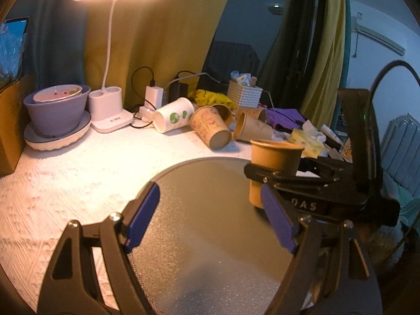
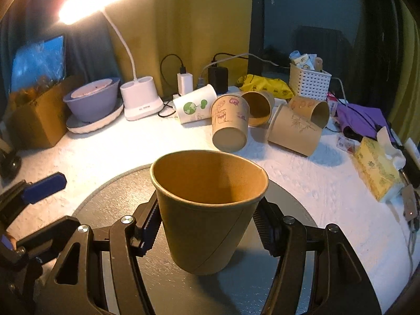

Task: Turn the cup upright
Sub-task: 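Lower the upright kraft cup onto the grey mat with the right tool, then open the right tool and pull it back from the cup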

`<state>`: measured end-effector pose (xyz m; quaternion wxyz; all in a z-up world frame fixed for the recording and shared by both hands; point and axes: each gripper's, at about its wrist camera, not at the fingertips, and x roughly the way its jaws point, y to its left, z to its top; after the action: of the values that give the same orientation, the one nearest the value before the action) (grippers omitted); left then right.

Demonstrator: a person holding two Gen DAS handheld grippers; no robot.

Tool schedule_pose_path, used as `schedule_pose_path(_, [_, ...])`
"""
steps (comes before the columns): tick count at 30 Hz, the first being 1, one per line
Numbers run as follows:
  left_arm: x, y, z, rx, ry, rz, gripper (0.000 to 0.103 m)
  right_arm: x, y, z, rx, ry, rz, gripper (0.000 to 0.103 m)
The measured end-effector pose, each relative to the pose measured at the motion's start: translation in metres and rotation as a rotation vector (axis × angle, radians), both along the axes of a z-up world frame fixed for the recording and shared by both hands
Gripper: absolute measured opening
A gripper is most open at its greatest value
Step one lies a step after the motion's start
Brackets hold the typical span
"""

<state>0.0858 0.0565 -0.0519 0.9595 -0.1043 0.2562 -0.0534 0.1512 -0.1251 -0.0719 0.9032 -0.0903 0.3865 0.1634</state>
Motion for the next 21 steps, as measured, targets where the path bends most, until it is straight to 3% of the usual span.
schedule_pose_path(6, [-0.001,-0.001,0.001,0.009,-0.006,-0.001,0.081,-0.006,-0.001,0.0,-0.019,0.001,0.006,0.067])
schedule_pose_path(9, [-0.002,-0.001,0.001,0.013,-0.009,-0.002,0.081,-0.01,-0.002,0.001,-0.019,0.001,0.012,0.079])
schedule_pose_path(21, [-0.011,-0.004,0.007,0.032,-0.059,0.001,0.081,-0.042,-0.018,0.016,-0.021,-0.004,-0.021,0.08])
